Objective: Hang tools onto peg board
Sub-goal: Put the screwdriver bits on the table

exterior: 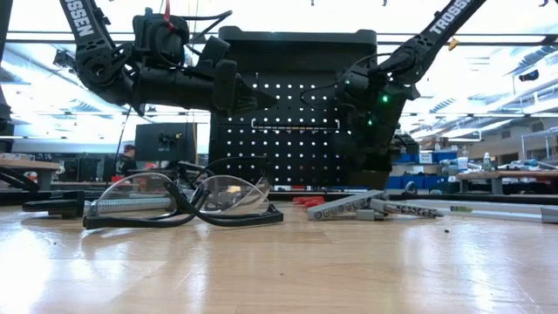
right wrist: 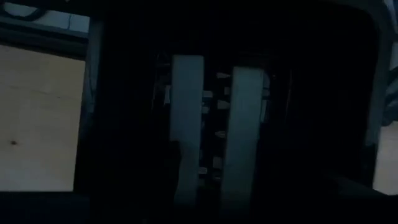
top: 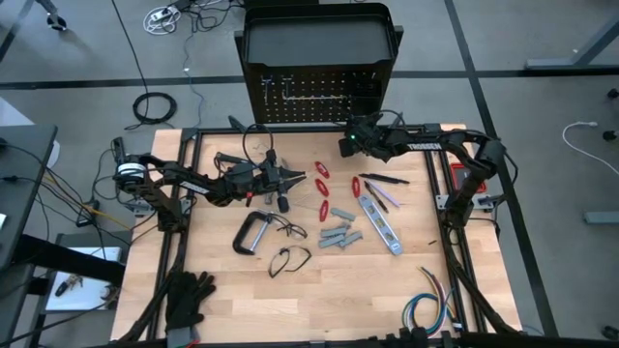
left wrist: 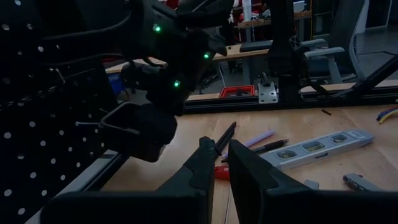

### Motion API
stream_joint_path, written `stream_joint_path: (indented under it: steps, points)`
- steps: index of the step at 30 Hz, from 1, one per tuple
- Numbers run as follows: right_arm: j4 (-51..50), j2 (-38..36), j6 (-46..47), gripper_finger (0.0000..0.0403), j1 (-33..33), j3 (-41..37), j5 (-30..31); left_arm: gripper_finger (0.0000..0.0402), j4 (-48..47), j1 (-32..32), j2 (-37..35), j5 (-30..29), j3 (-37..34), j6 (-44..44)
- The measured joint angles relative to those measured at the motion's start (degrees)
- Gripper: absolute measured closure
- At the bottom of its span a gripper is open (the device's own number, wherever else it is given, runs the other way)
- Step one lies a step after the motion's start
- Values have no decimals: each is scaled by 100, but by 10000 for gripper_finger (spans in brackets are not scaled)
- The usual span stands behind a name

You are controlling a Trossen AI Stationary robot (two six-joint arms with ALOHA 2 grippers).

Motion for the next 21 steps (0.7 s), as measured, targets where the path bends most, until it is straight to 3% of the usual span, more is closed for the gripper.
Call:
stream_joint_path:
  steps: [8,14,21]
  points:
    - [588,349,-714,165,-475,9,-1067,355,14,0,1,3,0,2]
    - [903,616,-1153,165,-517,-6,-1197,355,2,0,1,7,0,4]
    - [937,406,-1467,174,-317,-23,-1565,355,3,0,1,-10,0,99]
